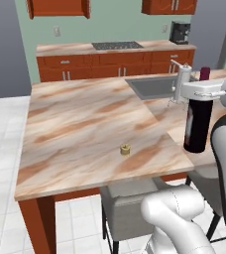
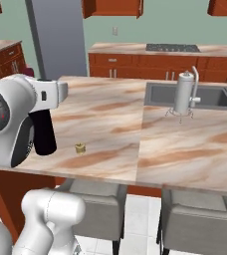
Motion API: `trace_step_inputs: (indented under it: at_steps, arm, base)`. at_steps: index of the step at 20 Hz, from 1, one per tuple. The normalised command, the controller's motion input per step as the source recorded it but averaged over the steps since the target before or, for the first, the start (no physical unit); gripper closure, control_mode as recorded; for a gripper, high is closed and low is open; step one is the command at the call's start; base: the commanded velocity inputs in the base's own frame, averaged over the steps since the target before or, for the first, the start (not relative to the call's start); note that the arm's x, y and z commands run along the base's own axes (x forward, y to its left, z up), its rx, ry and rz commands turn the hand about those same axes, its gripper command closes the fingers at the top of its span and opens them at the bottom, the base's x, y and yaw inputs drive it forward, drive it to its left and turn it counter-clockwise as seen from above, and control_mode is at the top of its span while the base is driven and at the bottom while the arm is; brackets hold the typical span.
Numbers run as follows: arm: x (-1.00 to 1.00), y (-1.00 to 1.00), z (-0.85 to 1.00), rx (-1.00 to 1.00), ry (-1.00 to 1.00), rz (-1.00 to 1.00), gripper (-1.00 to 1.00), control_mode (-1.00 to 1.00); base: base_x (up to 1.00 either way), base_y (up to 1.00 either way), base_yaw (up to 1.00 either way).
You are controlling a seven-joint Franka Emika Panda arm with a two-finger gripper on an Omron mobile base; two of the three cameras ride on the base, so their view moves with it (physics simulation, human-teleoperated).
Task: Get the candle and the wine from the cabinet and move them to the dining counter.
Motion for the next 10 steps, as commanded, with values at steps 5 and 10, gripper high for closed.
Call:
trace_step_inputs:
  at_steps: [5,10]
  arm:
    - [0.14,-0.01,0.00,0.00,0.00,0.00,1.00,-1.00]
    - [0.59,-0.06,-0.20,0.00,0.00,0.23,1.00,-1.00]
  base:
    - [0.10,0.00,-0.07]
    - [0.00,0.00,0.00]
